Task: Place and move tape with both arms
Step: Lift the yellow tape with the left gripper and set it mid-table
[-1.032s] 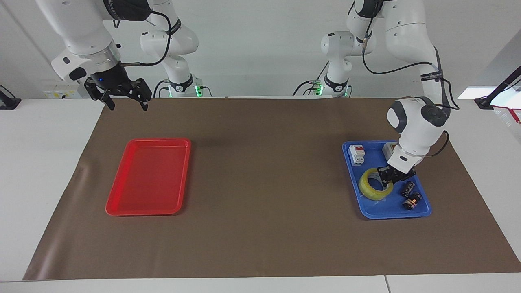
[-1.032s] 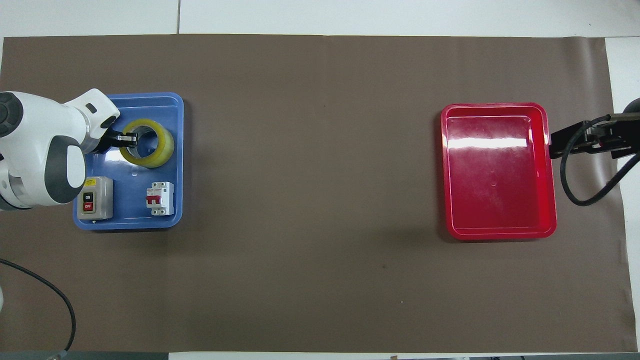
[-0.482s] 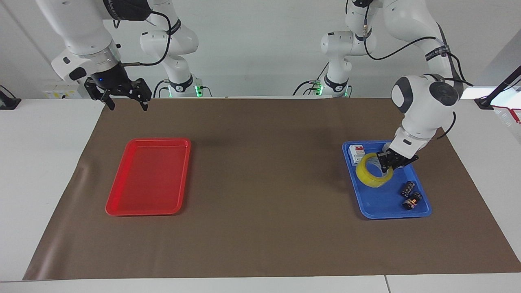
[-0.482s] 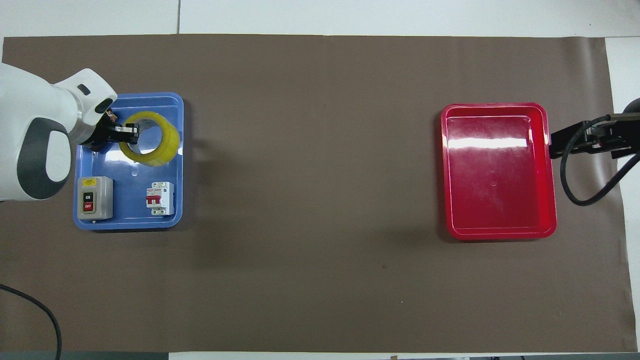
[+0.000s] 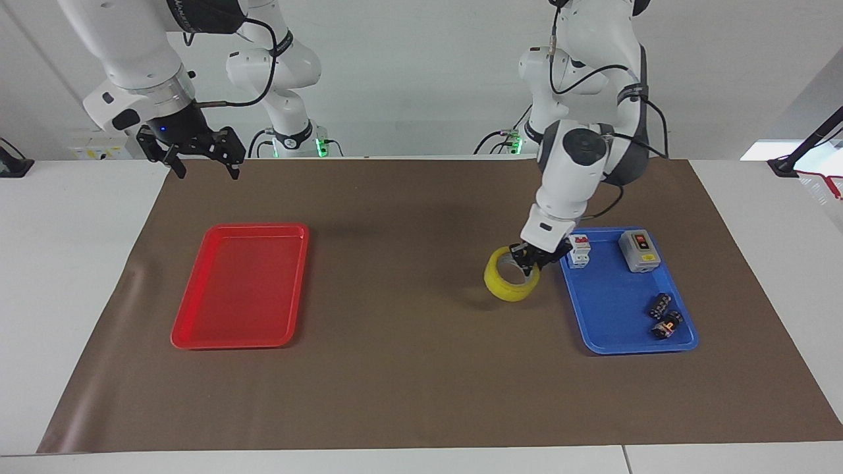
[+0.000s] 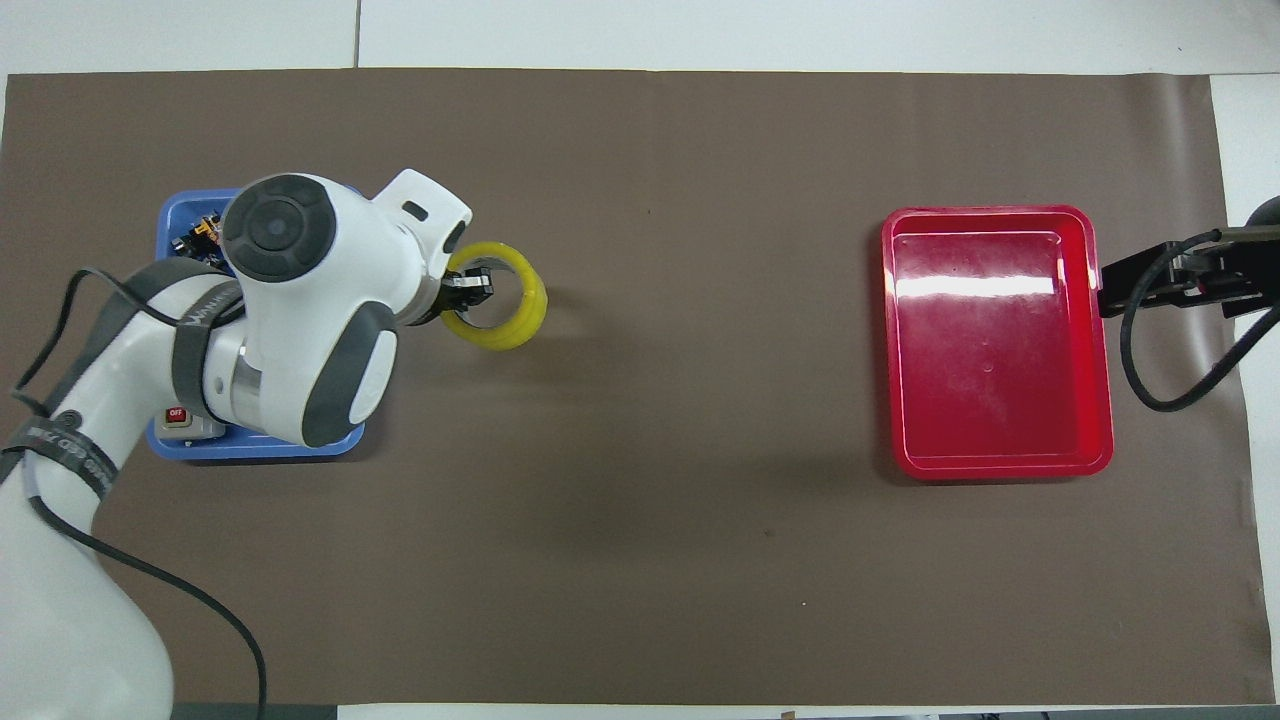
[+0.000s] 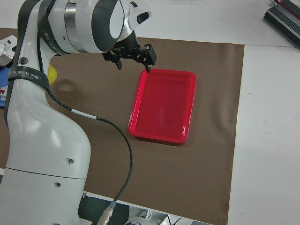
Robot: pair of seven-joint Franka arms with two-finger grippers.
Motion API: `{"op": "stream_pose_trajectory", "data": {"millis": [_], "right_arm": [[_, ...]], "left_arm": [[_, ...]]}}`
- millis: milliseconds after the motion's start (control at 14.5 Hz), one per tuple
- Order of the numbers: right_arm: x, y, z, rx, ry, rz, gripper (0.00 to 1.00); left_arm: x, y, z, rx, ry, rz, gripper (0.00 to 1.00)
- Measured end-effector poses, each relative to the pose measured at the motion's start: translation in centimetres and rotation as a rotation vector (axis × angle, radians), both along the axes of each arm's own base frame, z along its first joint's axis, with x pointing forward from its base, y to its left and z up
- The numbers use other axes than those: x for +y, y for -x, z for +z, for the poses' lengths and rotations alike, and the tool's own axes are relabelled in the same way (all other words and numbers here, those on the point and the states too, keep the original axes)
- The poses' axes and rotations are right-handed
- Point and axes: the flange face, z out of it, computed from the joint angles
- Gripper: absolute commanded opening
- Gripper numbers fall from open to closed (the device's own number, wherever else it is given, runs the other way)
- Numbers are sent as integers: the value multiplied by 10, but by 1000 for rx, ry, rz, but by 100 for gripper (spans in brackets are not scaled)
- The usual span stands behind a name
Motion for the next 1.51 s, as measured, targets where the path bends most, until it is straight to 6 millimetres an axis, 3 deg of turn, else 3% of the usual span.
{"op": "stream_pose_trajectory", "data": {"millis": [275,551,757,826,895,964,1239,1377,1514], "right_arm": [[0,0,0,0,0,0,100],[0,0,0,0,0,0,100],[0,0,0,0,0,0,100],[0,0,0,0,0,0,100],[0,0,0,0,0,0,100],[0,0,0,1,0,0,100],[0,0,0,1,0,0,100],[0,0,0,1,0,0,100],[2,-1,-2,0,-13,1,100]], "left_arm": [[-53,20,-32,-50,-54,30,0],[-74,30,-59,-44,-71,27,0],[-81,35,-69,-33,-80,14,0],[-83,36,-70,-31,-81,10,30],[-85,38,-71,-30,-82,7,75],[-85,38,-71,-30,-82,5,100],[-85,36,-66,-39,-76,8,100],[-75,29,-48,-63,-62,28,100],[-50,16,-17,-89,-50,60,100]]}}
